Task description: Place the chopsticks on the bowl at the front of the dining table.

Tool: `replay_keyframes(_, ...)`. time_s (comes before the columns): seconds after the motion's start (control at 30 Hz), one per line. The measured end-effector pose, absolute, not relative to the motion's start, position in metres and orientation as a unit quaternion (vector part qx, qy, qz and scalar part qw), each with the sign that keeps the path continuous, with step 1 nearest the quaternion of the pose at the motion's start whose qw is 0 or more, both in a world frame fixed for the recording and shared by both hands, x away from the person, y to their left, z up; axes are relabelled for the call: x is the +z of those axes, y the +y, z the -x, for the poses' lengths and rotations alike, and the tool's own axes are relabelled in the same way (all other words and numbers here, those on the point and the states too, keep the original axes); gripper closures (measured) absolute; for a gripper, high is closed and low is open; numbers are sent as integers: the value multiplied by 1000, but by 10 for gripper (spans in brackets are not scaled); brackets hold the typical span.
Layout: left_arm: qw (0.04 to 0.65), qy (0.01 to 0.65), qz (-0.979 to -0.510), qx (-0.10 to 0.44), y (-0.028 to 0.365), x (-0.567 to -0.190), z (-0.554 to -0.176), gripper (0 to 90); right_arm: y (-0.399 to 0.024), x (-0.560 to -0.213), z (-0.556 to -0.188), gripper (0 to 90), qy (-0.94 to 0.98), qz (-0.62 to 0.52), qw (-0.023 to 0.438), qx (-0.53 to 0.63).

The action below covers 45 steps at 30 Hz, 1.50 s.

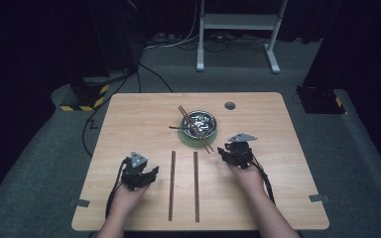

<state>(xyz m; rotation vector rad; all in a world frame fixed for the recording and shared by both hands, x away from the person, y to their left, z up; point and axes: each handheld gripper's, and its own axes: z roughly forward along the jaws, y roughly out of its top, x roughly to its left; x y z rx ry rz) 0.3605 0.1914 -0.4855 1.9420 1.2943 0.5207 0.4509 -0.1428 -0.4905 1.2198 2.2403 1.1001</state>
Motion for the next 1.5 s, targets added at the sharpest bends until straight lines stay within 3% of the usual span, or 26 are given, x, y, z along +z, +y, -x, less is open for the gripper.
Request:
replay_keyframes(0.07, 364, 487, -766, 210, 169, -481, -367, 540, -142, -495, -451, 637, 782, -437, 185, 405)
replay_keyframes(0.2, 362, 484, -765, 224, 131, -481, -383, 629, -142, -502, -446, 796, 772, -422, 222, 419)
replay_keyframes(0.33, 361, 485, -763, 227, 110, -484, -397, 711, -147, -505, -442, 871, 765, -424, 198, 442)
replay_keyframes(0.37, 360, 490, -760, 228, 98, -486, -405, 752, -142, -505, -439, 884, 770, -415, 210, 436)
replay_keyframes(0.63, 357, 509, -742, 251, 76, -489, -429, 834, -131, -506, -432, 888, 781, -396, 218, 431)
replay_keyframes(0.77, 359, 505, -740, 261, 69, -486, -440, 838, -131, -508, -434, 842, 776, -405, 218, 433)
replay_keyframes(1.5, 363, 507, -739, 255, 53, -488, -457, 839, -124, -508, -431, 826, 780, -385, 213, 444)
